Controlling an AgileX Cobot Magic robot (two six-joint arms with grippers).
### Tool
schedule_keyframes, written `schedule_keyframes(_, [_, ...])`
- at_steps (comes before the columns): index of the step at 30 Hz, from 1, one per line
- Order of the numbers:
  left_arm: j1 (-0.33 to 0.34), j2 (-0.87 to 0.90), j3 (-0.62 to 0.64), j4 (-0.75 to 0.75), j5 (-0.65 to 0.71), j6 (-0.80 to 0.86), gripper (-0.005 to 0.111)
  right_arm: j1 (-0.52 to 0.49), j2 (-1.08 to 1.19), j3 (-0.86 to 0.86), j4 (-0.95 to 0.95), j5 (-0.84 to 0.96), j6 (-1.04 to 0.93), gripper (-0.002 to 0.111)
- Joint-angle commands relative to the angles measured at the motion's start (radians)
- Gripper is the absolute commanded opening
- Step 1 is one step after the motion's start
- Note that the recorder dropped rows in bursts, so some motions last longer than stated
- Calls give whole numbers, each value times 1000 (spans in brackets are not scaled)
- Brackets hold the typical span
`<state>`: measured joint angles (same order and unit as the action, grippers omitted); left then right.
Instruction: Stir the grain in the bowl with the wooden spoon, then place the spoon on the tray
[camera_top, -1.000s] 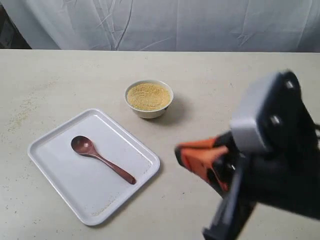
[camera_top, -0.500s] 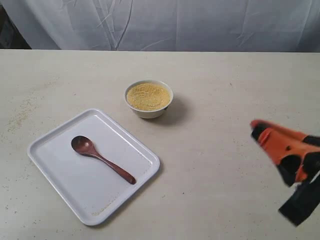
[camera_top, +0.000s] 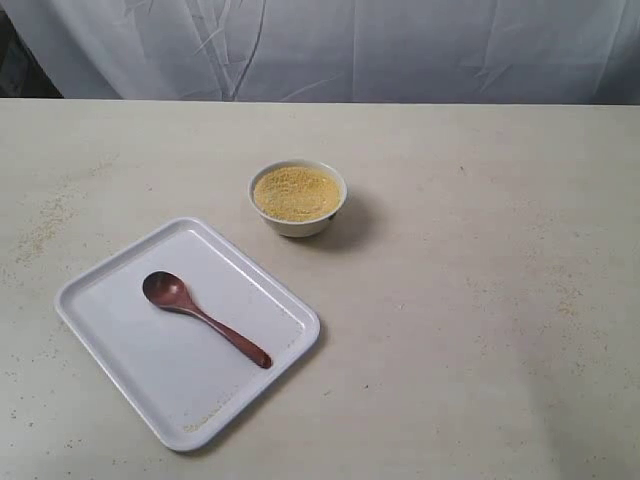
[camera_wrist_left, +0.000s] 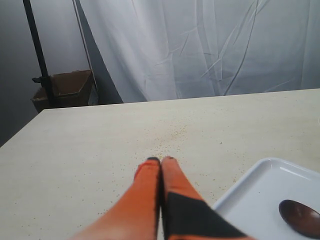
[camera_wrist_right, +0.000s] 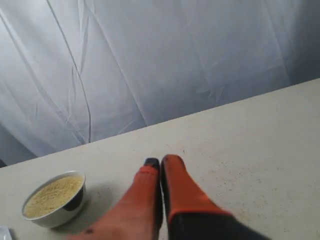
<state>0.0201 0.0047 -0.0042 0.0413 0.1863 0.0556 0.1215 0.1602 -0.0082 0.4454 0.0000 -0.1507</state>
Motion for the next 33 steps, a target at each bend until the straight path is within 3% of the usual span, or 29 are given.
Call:
schedule_keyframes(1, [-3,-5,4,2,-6,1,0,-51,-147,8,-58,224,-11,4])
schedule_keyframes(6, [-3,-5,4,2,-6,1,0,-51,-160,8,-79,319,-11,4])
schedule_keyframes(33, [-3,-5,4,2,-8,1,0,-51,-160,8,-79,325,-11,4])
